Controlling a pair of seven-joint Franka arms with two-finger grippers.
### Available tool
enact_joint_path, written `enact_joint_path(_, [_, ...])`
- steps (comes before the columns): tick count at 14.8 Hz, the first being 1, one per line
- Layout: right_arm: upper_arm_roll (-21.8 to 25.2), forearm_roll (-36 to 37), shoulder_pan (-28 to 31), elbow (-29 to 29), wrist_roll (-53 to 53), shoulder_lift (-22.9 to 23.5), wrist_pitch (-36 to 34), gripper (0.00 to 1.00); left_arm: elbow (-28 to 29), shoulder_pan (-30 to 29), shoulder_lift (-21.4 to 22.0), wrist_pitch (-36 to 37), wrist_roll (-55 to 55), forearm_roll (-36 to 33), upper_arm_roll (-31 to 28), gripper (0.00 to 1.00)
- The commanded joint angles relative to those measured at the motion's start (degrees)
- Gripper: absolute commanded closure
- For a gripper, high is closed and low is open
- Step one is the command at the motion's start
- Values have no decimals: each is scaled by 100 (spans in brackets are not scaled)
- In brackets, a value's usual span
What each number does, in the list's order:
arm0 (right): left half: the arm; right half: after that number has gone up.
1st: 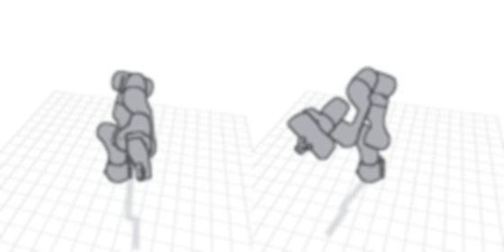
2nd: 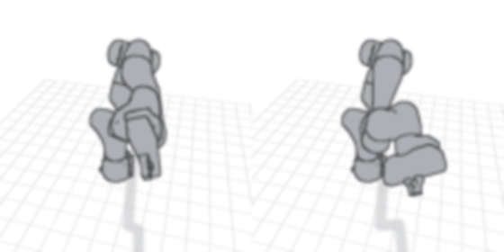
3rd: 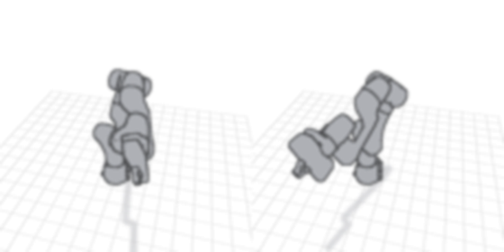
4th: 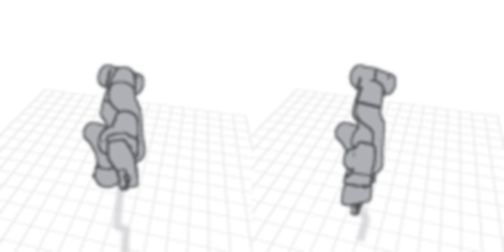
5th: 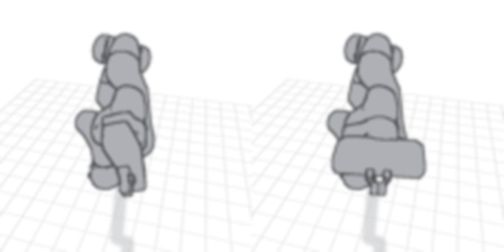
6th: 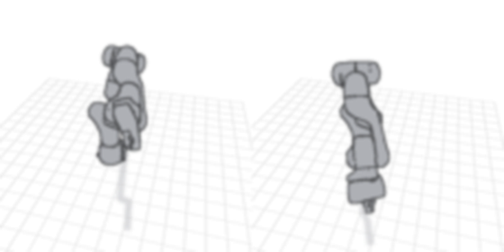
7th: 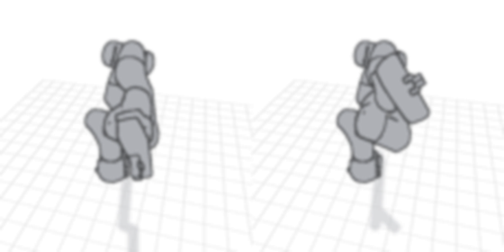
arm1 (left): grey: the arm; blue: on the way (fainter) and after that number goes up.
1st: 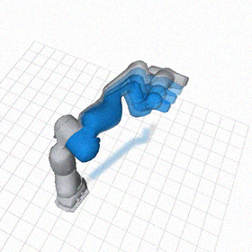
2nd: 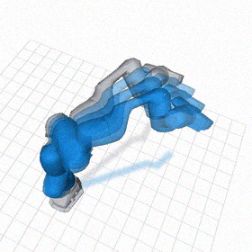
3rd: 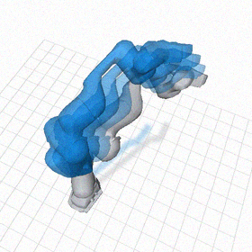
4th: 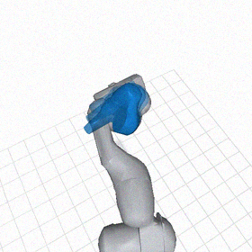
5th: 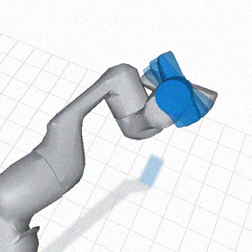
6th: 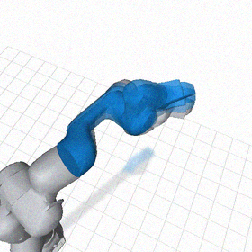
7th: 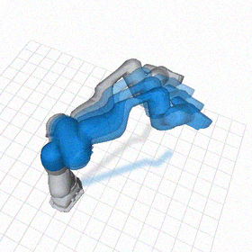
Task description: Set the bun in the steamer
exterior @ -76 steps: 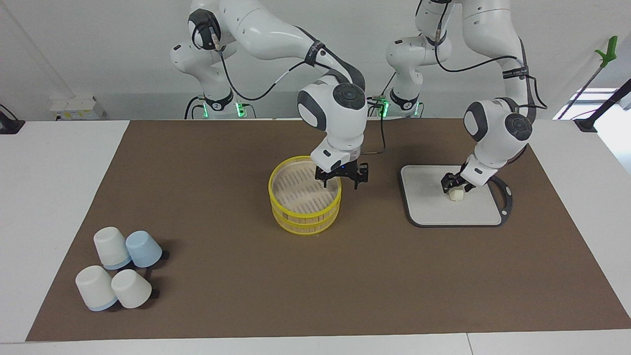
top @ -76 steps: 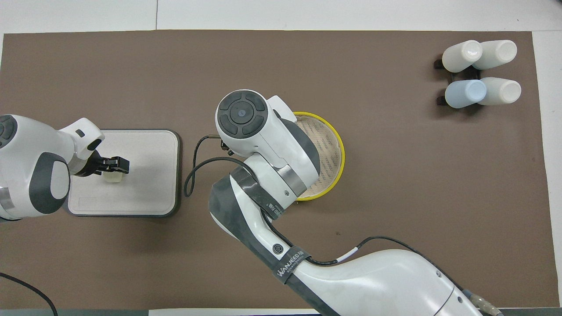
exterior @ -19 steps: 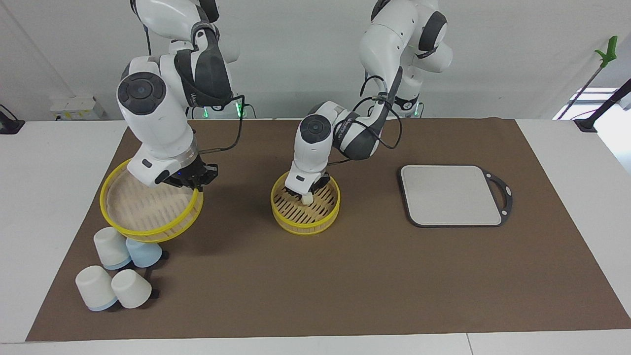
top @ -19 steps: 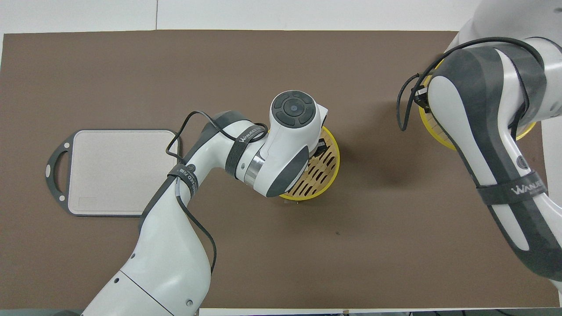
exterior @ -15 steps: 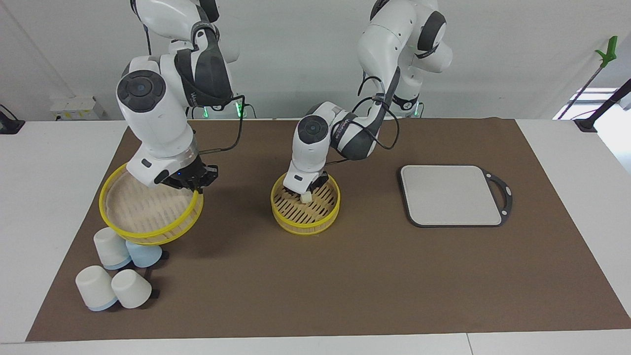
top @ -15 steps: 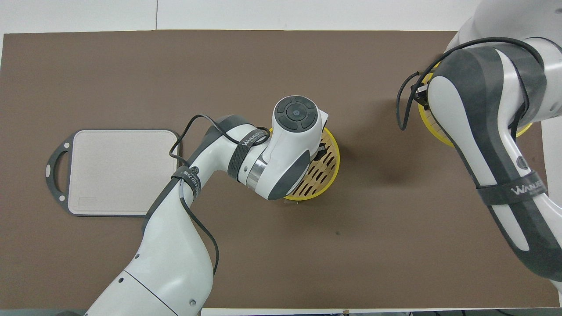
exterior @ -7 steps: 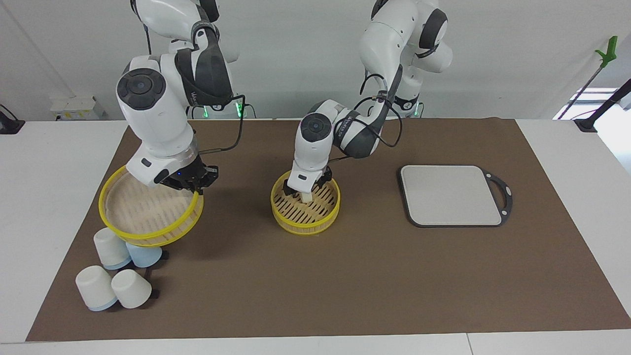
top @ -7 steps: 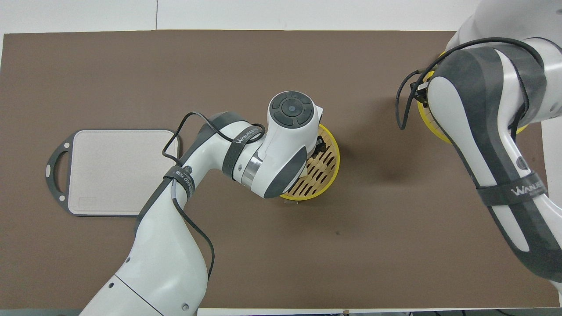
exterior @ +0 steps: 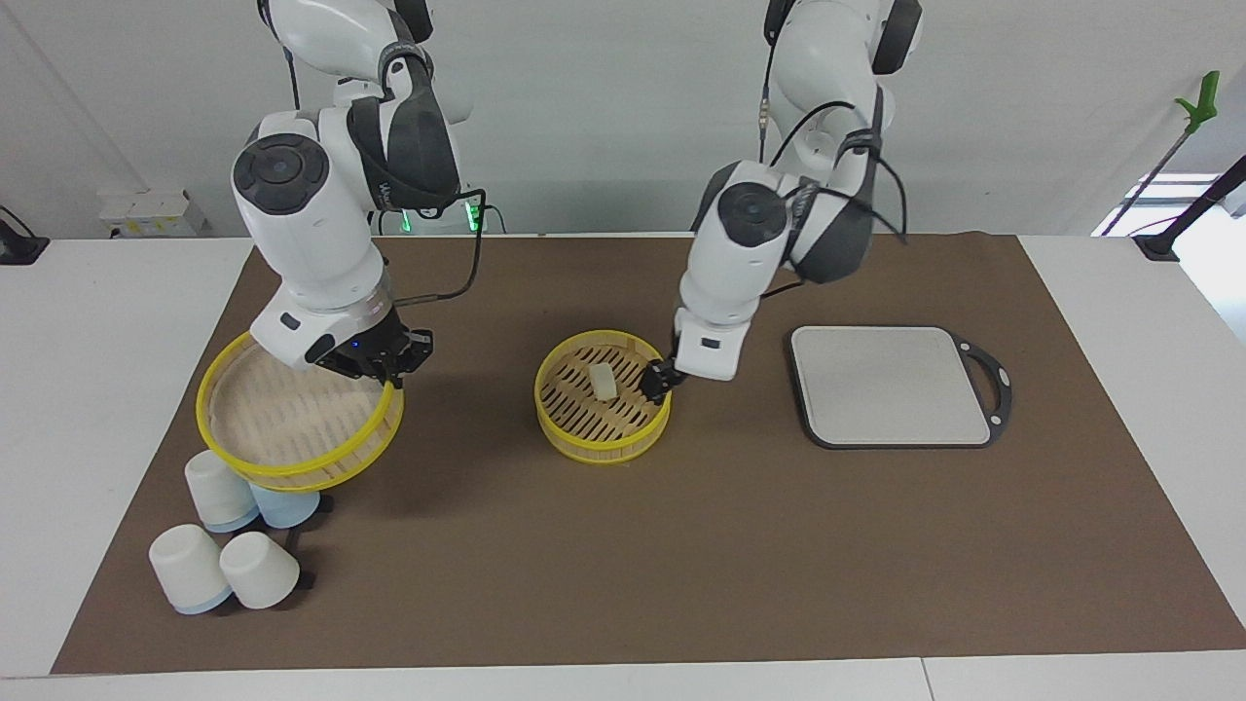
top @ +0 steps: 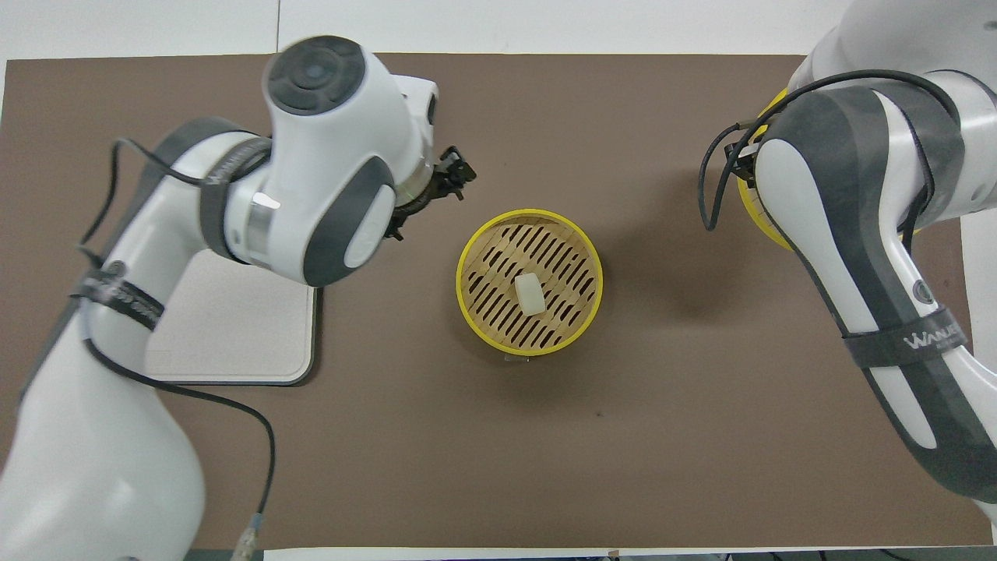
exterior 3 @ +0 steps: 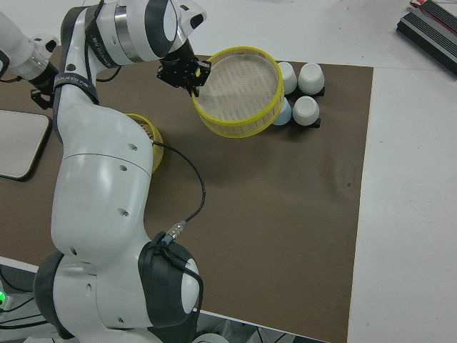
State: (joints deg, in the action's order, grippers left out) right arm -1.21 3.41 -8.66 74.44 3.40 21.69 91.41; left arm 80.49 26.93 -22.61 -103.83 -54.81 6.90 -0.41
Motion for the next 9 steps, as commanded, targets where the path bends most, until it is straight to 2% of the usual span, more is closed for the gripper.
enact_joint_path(1, [-99,-7,-100,255,318,-200,393,100,345,-626,529,380,618,57,50,0])
enact_joint_path(4, [-108,-24,-407,422,581,-217,719,100,354,-1101,688,758,1444,39,24,0])
enact_joint_path(9, [-108,-253,-1426,537,2398,-16,1335,100,476,-1690,916,1435,2894,-364,24,0])
